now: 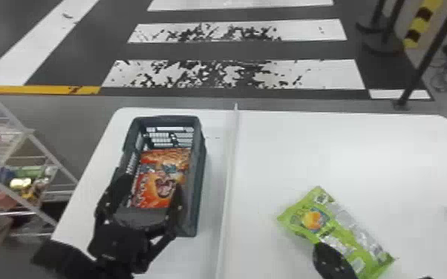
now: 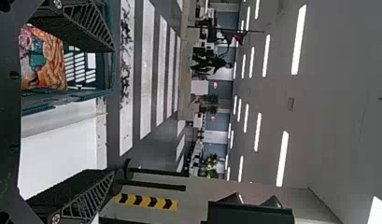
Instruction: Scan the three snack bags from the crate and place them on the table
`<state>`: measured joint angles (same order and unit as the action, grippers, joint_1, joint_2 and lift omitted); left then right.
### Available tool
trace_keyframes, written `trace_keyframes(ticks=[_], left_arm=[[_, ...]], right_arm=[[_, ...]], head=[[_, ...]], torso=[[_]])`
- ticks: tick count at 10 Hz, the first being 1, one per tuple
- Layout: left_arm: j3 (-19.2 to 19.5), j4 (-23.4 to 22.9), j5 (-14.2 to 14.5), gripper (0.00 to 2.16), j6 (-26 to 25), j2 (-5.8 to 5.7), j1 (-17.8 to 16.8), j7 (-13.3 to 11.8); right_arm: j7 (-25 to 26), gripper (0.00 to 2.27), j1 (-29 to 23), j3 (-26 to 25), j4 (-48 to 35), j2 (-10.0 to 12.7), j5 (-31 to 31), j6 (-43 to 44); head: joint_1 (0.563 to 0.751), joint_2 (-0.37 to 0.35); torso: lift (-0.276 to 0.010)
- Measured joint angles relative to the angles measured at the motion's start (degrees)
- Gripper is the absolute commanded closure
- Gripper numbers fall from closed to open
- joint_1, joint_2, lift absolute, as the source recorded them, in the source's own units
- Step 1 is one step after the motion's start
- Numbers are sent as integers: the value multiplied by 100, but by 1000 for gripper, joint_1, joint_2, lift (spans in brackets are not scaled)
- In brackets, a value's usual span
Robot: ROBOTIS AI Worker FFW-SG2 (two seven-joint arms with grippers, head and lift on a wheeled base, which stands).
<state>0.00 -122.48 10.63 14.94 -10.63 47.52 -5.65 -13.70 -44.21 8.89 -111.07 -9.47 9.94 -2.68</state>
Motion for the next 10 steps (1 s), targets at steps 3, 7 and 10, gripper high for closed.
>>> trace_keyframes(ticks=[3,7,10], left_arm=[[60,-11,14,70,185,0,103,-81],[103,31,131,70,433,0,180,-217],[132,128,256,70,712,9,222,-425]], right_arm=[[111,2219,570,377,248,107,-246,-612],[372,2219,1248,604,696,239,-403,-1212],[655,2219,1773,578,1288,344,-413,-1422]], head=[[695,254],[695,272],[695,249]], torso=[[-37],[-37],[-37]])
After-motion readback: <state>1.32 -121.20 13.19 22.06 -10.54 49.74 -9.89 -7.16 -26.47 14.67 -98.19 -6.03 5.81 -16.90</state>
